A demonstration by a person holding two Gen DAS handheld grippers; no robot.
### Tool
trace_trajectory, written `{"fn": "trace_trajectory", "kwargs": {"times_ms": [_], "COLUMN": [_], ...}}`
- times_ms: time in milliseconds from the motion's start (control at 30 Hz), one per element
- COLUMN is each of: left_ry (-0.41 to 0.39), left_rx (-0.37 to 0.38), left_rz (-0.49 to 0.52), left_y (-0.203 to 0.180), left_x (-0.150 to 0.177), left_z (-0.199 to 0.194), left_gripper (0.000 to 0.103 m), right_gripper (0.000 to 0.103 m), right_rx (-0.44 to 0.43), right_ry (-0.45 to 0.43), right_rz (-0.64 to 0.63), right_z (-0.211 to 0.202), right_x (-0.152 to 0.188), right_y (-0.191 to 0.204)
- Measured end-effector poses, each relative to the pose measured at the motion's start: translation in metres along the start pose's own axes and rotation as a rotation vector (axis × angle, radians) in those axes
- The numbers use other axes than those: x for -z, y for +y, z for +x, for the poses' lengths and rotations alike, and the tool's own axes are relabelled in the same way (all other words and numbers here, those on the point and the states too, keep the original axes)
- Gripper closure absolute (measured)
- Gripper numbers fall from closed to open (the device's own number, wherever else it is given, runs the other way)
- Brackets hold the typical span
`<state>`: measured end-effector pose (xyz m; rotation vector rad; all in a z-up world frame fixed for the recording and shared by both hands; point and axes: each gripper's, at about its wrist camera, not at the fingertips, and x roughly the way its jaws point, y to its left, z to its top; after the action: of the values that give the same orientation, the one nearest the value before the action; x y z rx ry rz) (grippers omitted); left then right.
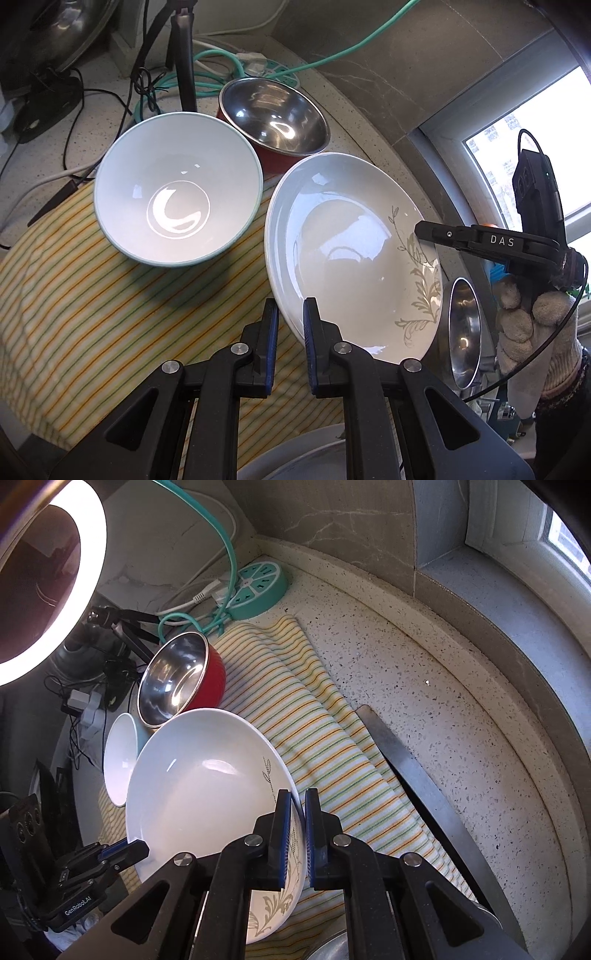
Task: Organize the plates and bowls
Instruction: 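Lift the leaf-pattern plate and carry it over the pink plate stack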
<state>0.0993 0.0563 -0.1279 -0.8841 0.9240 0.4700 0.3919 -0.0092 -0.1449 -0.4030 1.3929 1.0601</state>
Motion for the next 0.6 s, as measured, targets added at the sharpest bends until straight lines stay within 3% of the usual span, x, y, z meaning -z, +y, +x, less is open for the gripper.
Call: {"fn": "trace_trajectory", "kwargs": {"times_ms": [600], "left_ry": [-0.02], "left_rx": [0.058], "left_rz": [0.098], "left_y": [0.004], "left_x": [0.002], "left_z": [-0.053], "left_gripper": [0.092], "right_gripper": [0.096], "right_rx": [0.023], "right_ry": [-0.081], "right_rz": [0.077], "right_z": [-0.051], "right_x": [0.041], "right_y": [0.035]}}
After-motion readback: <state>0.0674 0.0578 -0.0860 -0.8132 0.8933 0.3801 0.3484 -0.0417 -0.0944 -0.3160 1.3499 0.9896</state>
